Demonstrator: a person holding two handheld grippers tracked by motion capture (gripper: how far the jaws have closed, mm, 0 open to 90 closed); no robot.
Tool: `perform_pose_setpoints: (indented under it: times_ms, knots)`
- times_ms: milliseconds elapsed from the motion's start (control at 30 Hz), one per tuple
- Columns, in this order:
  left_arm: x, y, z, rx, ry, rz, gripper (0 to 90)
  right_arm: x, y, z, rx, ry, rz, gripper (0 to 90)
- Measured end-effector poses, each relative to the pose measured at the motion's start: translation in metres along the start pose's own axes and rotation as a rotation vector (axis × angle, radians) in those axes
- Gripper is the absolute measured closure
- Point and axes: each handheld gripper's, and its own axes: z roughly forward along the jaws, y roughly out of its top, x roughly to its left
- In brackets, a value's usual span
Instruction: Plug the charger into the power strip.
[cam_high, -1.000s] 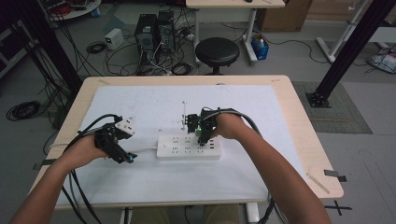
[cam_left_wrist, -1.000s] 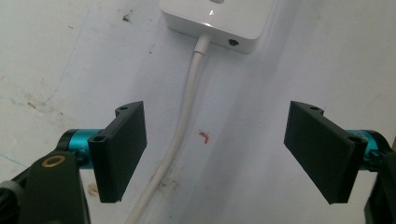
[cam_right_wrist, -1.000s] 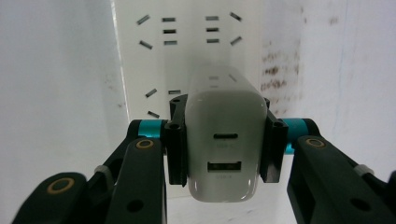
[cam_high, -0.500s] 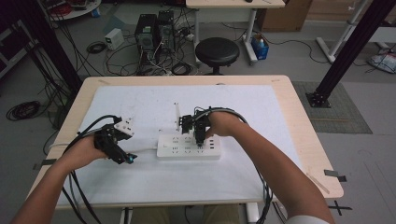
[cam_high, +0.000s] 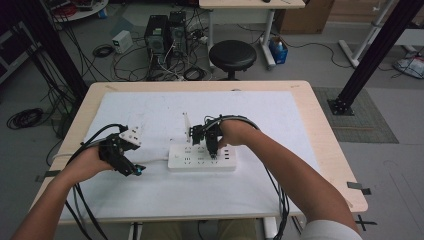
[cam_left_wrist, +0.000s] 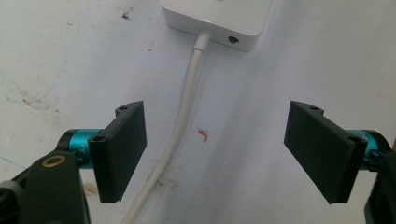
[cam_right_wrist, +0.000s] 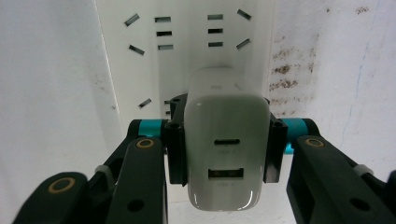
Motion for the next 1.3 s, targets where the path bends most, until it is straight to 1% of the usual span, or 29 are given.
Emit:
perform_pose_setpoints:
  times_ms: [33,67,100,267,367,400,500,567,600,633,667,700,733,767,800,833,867,900,933,967,1000,1033,1067,1100,1133,1167,1233,1267,1300]
  knots:
    - [0.0,0.0,0.0,0.004,-0.002,0.002,21.2,0.0,0.0,0.0,-0.004,-0.002,-0.01,62.5]
    - [0.0,0.001,0.001,-0.001,-0.004,-0.001,21.2,0.0,0.0,0.0,-0.002,-0.001,0.002,62.5]
    - [0.0,0.002,0.001,0.002,-0.003,0.007,21.2,-0.001,0.0,0.001,-0.007,0.0,-0.002,62.5]
    - [0.0,0.004,0.004,-0.004,-0.008,0.001,21.2,-0.003,-0.002,0.002,-0.02,0.02,0.013,62.3]
    - [-0.001,0.005,0.004,-0.004,-0.013,0.004,21.2,-0.005,-0.006,0.004,-0.06,0.043,0.043,62.0]
    - [-0.001,0.005,0.004,-0.009,-0.01,0.001,21.2,-0.006,-0.007,0.004,-0.06,0.044,0.036,61.9]
    - [0.0,0.005,0.004,-0.007,-0.011,-0.002,21.2,-0.006,-0.01,0.004,-0.087,0.041,0.036,61.5]
    - [0.0,0.005,0.004,-0.01,-0.012,0.0,21.2,-0.005,-0.013,0.004,-0.107,0.043,0.051,60.5]
    - [0.0,0.005,0.004,-0.009,-0.012,0.003,21.2,-0.007,-0.015,0.004,-0.118,0.051,0.07,52.1]
    - [-0.001,0.005,0.005,-0.013,-0.011,-0.001,21.2,-0.008,-0.017,0.004,-0.125,0.051,0.101,42.8]
    - [-0.001,0.004,0.005,-0.015,-0.011,-0.007,21.2,-0.009,-0.021,0.003,-0.136,0.056,0.138,39.3]
    - [0.0,0.004,0.004,-0.008,-0.011,-0.002,21.2,-0.012,-0.025,0.002,-0.155,0.067,0.154,32.1]
    - [0.0,0.004,0.004,-0.008,-0.009,-0.002,21.1,-0.014,-0.029,0.0,-0.176,0.077,0.19,24.9]
    - [0.0,0.004,0.004,-0.008,-0.011,-0.001,21.2,-0.018,-0.033,-0.003,-0.187,0.102,0.235,20.0]
    - [0.0,0.004,0.004,-0.011,-0.011,-0.004,21.2,-0.02,-0.036,-0.004,-0.207,0.121,0.26,19.4]
    - [0.0,0.004,0.004,-0.01,-0.01,0.0,21.2,-0.021,-0.039,-0.007,-0.222,0.133,0.301,19.4]
    - [0.0,0.004,0.004,-0.008,-0.011,-0.002,21.2,-0.023,-0.043,-0.009,-0.233,0.135,0.31,19.3]
    - [-0.001,0.004,0.004,-0.013,-0.01,-0.004,21.2,-0.024,-0.046,-0.012,-0.239,0.145,0.331,19.4]
    - [-0.001,0.005,0.004,-0.006,-0.012,0.003,21.2,-0.023,-0.048,-0.014,-0.252,0.172,0.331,19.4]
    - [-0.002,0.005,0.005,-0.005,-0.014,0.002,21.2,-0.021,-0.049,-0.016,-0.271,0.17,0.319,19.3]
    - [-0.002,0.005,0.005,-0.004,-0.014,0.004,21.2,-0.02,-0.05,-0.018,-0.267,0.141,0.322,15.0]
    - [-0.002,0.005,0.005,-0.004,-0.015,0.005,21.2,-0.019,-0.051,-0.02,-0.269,0.142,0.327,9.4]
    - [-0.002,0.005,0.004,-0.004,-0.014,0.004,21.2,-0.017,-0.052,-0.023,-0.288,0.153,0.322,9.3]
    - [-0.002,0.005,0.004,-0.007,-0.016,0.001,21.2,-0.015,-0.052,-0.026,-0.298,0.14,0.325,9.3]
    - [-0.002,0.005,0.003,-0.012,-0.015,0.0,21.2,-0.015,-0.054,-0.029,-0.31,0.113,0.339,9.4]
    - [-0.002,0.005,0.003,-0.016,-0.015,-0.001,21.2,-0.014,-0.055,-0.031,-0.309,0.094,0.354,9.3]
    - [-0.003,0.005,0.002,-0.014,-0.016,-0.002,21.2,-0.012,-0.058,-0.034,-0.305,0.079,0.369,9.2]
    - [-0.004,0.005,0.002,-0.017,-0.015,0.004,21.2,-0.011,-0.059,-0.036,-0.303,0.048,0.381,5.6]
    - [-0.004,0.005,0.001,-0.016,-0.014,0.002,21.2,-0.011,-0.06,-0.038,-0.295,0.035,0.395,0.6]
